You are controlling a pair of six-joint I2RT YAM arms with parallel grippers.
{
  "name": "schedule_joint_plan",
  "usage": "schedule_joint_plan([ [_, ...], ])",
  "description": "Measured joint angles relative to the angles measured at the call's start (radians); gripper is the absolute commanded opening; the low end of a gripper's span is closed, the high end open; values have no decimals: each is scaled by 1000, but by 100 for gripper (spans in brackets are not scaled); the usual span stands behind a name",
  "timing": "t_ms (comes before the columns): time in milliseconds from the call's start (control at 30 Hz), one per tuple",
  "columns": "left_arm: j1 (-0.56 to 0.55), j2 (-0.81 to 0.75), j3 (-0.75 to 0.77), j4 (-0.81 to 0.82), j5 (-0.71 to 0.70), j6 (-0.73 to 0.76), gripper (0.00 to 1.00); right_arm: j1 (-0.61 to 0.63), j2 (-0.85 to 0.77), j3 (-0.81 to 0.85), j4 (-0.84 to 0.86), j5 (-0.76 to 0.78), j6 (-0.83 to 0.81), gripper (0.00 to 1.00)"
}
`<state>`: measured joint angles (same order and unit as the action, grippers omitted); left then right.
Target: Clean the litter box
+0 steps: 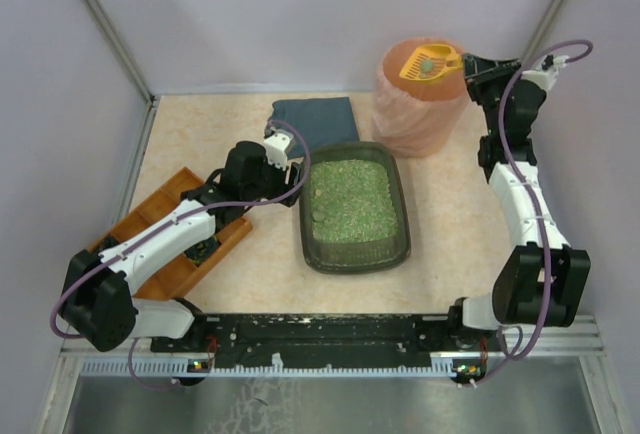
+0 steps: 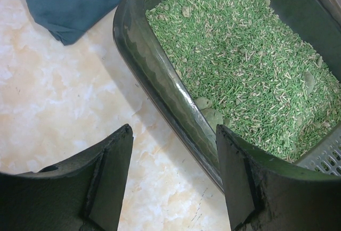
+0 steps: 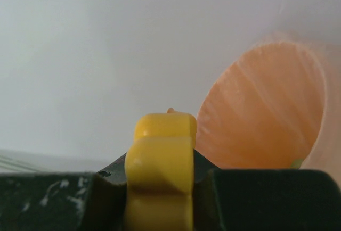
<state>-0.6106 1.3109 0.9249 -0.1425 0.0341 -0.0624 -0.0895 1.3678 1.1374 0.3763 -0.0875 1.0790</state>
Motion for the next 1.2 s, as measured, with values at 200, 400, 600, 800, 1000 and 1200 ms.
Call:
schedule_joint_plan([
  [200, 0, 0, 0, -1, -1, 0, 70, 0, 100, 174, -109, 76, -209, 0],
  [400, 0, 0, 0, -8, -6, 0, 70, 20, 209, 392, -274, 138, -470, 0],
  [600, 0, 0, 0, -12, -7, 0, 70, 105, 250, 484, -377, 250, -735, 0],
  [800, 0, 0, 0, -15, -8, 0, 70, 155, 251, 520, -423, 299, -868, 0],
  [1000, 0, 11, 0, -15, -7, 0, 69, 154, 198, 503, -436, 241, -905, 0],
  [1200, 0, 13, 0, -15, -7, 0, 70, 154, -7, 382, -413, 47, -881, 0],
])
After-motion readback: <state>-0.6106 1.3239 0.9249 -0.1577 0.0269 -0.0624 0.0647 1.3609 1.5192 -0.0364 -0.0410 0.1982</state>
